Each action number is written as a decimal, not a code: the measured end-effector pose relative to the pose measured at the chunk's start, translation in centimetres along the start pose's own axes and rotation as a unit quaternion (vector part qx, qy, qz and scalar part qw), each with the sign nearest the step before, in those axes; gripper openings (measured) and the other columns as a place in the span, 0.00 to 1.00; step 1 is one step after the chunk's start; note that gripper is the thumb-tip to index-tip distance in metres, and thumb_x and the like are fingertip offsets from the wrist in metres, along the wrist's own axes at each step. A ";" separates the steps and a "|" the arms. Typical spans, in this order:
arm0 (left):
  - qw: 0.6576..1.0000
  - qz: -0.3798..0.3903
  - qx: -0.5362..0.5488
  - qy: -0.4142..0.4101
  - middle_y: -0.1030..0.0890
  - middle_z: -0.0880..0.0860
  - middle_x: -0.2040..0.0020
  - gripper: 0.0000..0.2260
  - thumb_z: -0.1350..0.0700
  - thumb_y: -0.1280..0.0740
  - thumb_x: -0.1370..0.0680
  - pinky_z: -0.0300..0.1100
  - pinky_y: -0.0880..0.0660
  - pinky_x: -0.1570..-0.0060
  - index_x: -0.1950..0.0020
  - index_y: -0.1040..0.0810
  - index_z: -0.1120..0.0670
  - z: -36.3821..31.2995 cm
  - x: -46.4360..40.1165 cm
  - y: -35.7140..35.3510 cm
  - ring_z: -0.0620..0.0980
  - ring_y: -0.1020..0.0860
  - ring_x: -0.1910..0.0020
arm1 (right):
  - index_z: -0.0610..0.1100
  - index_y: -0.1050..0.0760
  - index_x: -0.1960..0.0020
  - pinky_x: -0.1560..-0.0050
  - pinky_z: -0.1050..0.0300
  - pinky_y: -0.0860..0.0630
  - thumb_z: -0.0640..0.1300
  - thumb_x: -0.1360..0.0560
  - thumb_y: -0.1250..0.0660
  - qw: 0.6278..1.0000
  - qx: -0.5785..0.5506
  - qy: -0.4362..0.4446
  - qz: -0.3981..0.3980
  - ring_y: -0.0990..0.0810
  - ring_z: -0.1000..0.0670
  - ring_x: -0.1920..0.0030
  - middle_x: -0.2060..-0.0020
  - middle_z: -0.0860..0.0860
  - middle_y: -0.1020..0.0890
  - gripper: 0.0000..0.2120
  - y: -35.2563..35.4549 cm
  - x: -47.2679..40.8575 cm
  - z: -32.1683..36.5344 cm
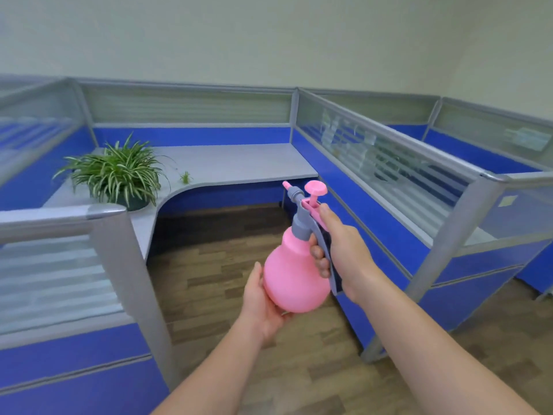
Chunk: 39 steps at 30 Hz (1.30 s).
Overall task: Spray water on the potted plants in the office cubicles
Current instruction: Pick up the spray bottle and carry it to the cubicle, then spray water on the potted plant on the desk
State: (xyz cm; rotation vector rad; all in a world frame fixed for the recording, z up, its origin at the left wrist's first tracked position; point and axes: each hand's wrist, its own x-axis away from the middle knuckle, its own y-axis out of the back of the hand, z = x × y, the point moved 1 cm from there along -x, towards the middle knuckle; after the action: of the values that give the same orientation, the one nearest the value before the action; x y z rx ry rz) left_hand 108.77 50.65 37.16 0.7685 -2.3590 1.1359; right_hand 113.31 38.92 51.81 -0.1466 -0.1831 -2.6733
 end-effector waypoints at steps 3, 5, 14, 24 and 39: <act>1.000 -0.009 0.018 -0.004 0.15 0.59 0.37 0.29 0.31 0.47 0.19 0.60 0.27 0.29 0.32 0.20 0.48 -3.8 -5.0 -0.8 0.64 0.19 0.36 | 0.43 0.24 0.64 0.77 0.59 0.33 0.75 0.32 0.37 1.000 0.009 -0.002 0.018 0.33 0.51 0.77 0.74 0.49 0.27 0.33 -1.6 -6.5 1.1; 0.999 -0.011 0.033 -0.015 0.14 0.60 0.37 0.29 0.31 0.46 0.19 0.63 0.29 0.27 0.32 0.19 0.48 -6.5 -8.2 -1.3 0.64 0.19 0.36 | 0.42 0.23 0.63 0.76 0.58 0.33 0.73 0.27 0.38 0.999 0.013 0.001 0.032 0.33 0.51 0.77 0.74 0.49 0.26 0.32 -2.7 -10.5 2.0; 0.993 -0.069 0.076 -0.056 0.12 0.62 0.45 0.27 0.31 0.42 0.20 0.65 0.24 0.32 0.36 0.19 0.50 -16.6 -19.6 -1.2 0.66 0.17 0.40 | 0.42 0.22 0.64 0.75 0.57 0.32 0.69 0.22 0.40 0.994 0.031 0.005 0.105 0.32 0.51 0.77 0.75 0.49 0.26 0.31 -8.8 -26.6 4.6; 0.963 -0.179 0.170 -0.107 0.11 0.62 0.50 0.30 0.29 0.38 0.23 0.59 0.15 0.53 0.37 0.20 0.52 -28.6 -32.8 2.5 0.65 0.15 0.44 | 0.43 0.20 0.63 0.74 0.58 0.29 0.71 0.22 0.41 0.962 0.067 0.007 0.263 0.30 0.51 0.76 0.75 0.49 0.25 0.32 -19.7 -45.7 5.8; 0.921 -0.287 0.219 -0.148 0.16 0.60 0.37 0.28 0.31 0.39 0.22 0.70 0.23 0.36 0.32 0.21 0.49 -43.9 -42.6 12.0 0.65 0.18 0.39 | 0.45 0.21 0.67 0.76 0.60 0.31 0.74 0.31 0.38 0.898 0.123 -0.001 0.423 0.30 0.50 0.77 0.75 0.49 0.24 0.32 -39.6 -62.1 7.8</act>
State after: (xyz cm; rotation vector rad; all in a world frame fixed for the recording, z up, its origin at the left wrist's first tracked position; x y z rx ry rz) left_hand 139.08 104.90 31.51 1.7587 -1.8713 1.3473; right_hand 151.51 102.20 47.02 -0.1123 -0.3597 -1.7616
